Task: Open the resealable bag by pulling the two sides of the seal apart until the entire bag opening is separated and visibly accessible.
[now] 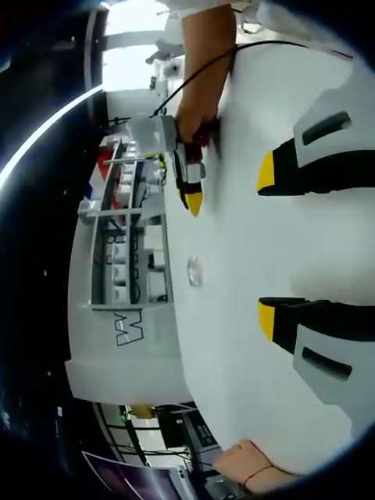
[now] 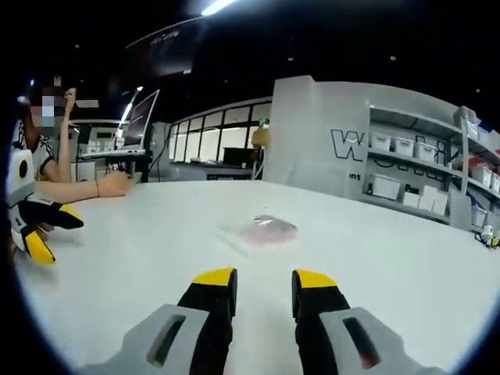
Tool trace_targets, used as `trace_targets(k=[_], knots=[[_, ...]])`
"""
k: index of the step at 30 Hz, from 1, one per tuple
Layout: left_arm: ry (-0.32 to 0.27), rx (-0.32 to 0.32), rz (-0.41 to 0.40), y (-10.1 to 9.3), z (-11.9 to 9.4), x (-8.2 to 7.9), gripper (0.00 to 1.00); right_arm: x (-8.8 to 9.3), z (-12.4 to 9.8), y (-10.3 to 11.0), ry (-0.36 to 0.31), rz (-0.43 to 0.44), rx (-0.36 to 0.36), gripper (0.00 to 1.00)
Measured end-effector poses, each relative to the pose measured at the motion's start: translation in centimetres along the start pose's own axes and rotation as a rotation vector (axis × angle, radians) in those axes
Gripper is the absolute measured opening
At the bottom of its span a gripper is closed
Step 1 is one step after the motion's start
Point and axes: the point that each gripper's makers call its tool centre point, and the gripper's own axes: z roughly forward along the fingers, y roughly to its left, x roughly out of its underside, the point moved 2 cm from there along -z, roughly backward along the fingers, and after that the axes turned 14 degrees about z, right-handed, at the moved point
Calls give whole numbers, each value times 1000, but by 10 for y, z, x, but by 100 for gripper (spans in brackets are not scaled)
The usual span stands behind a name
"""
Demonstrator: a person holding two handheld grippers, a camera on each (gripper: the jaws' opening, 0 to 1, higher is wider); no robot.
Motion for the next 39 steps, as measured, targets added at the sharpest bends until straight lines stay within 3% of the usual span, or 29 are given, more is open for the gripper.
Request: trace_targets(k=[17,39], knots=[[6,4,0,3,1,2,52,-1,15,-6,15,-7,-6,25],[10,5,0,1,1,3,52,4,30,9,40,-43,-29,21]])
